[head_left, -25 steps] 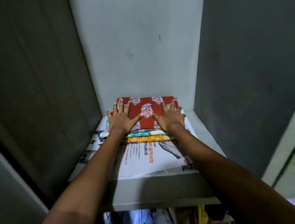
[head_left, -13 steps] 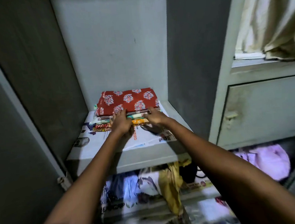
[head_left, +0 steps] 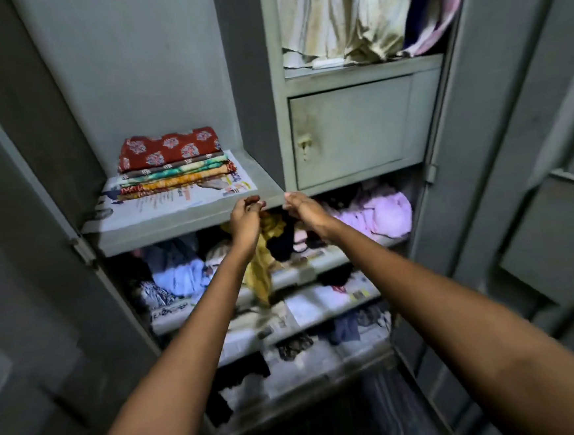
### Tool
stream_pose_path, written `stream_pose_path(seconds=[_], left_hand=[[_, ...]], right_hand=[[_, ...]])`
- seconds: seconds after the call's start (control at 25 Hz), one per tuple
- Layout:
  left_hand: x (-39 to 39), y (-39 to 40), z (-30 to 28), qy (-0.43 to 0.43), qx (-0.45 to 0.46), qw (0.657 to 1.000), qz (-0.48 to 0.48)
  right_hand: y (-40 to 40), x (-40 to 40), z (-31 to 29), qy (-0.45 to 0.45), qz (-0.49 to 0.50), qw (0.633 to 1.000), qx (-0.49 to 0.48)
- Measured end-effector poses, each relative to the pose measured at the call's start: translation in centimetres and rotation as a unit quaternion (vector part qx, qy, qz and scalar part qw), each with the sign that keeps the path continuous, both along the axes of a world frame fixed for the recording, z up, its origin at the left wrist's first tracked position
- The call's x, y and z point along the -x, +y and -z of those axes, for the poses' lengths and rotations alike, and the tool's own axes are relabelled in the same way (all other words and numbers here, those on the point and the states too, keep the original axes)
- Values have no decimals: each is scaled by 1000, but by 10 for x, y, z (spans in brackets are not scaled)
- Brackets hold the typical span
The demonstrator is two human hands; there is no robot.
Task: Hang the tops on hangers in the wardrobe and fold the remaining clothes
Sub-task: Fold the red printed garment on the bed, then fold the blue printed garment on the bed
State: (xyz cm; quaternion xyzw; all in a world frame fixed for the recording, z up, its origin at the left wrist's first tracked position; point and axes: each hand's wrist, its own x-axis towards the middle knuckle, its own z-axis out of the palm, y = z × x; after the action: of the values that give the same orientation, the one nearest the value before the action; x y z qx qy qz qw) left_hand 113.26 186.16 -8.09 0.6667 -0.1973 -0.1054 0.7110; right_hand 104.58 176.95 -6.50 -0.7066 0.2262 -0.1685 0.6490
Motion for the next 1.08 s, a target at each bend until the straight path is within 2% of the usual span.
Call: stream_pose_path(seconds=[0.08, 0.2, 0.4, 0.52, 0.6, 0.68, 0.76, 0.88, 0.96, 1.08], left_hand=[[53, -6, 12, 37, -25, 997, 59], [130, -26, 35, 76, -118, 979, 152], [255, -74, 64, 96, -194, 936, 279], [337, -114, 79, 91, -222, 899, 367], [398, -133, 90, 86, -236, 856, 451], [471, -156, 99, 114, -246, 797, 540], [502, -170, 98, 137, -240, 777, 566], [577, -207, 97, 119, -257, 731, 621], [615, -234, 100, 93, -265, 717, 638], [654, -283, 110, 71, -280, 717, 635]], right_hand=[[-10, 54, 15, 34, 32, 999, -3], [-24, 152, 35, 60, 105, 992, -37], [-60, 315, 83, 120, 230, 963, -79], [-79, 411, 103, 109, 294, 945, -95], [-84, 474, 110, 107, 354, 922, -112], [-88, 543, 118, 112, 419, 893, -121], [-91, 576, 116, 104, 444, 881, -128], [-100, 657, 119, 102, 541, 822, -145], [-113, 703, 131, 86, 579, 793, -171], [-132, 745, 137, 78, 632, 750, -179]])
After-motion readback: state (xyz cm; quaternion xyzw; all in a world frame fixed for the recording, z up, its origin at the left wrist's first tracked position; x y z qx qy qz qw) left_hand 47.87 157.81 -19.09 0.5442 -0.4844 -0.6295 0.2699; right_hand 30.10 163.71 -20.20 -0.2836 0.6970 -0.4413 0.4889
